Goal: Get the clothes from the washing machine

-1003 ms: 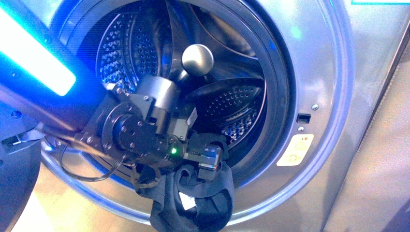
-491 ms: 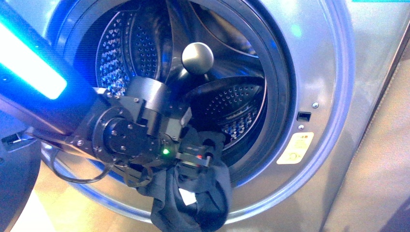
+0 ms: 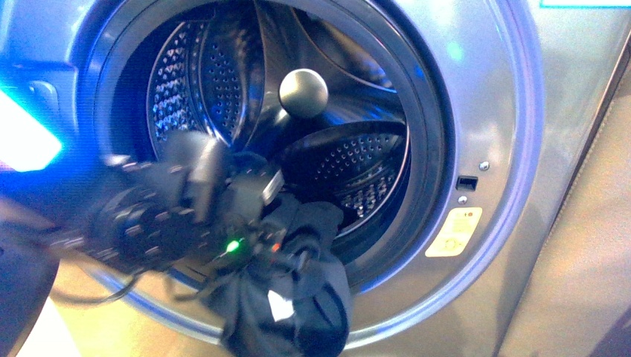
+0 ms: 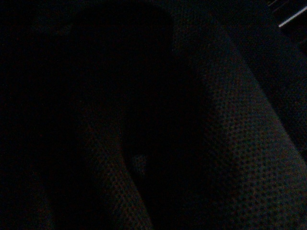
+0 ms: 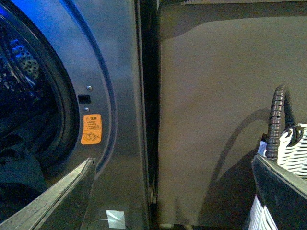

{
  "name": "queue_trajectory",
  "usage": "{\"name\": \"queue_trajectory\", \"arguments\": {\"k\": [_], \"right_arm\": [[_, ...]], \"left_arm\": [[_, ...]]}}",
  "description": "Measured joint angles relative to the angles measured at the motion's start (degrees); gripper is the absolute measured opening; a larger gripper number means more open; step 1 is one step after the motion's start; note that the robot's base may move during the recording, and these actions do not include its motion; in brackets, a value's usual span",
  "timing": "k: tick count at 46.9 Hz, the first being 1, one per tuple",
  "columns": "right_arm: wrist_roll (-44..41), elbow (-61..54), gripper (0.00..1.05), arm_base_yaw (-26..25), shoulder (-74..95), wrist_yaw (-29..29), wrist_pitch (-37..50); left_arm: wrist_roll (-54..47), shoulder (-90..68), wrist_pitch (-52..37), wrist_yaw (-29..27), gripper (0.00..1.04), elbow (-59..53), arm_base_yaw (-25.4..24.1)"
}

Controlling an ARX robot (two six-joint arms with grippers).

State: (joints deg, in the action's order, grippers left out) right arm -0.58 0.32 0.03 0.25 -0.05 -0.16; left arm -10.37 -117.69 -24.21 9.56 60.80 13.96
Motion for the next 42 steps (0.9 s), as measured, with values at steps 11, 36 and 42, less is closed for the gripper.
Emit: {"name": "queue_trajectory", "arguments": {"k": [11,36,42], "right_arm": [[0.0,0.0,0.97,0.0,0.0,0.0,0.0],[0.0,0.0,0.97,0.0,0.0,0.0,0.0],[0.0,0.0,0.97,0.0,0.0,0.0,0.0]], "left_arm": [[-0.31,11.82,-1.36,5.33,0.14,-8.98,-1.25],[-1.27,40.85,4.61,17.46,0.14,-17.38,-3.08],[-1.2,46.64,7.1,19.93,0.14,-17.29,-3.08]]}}
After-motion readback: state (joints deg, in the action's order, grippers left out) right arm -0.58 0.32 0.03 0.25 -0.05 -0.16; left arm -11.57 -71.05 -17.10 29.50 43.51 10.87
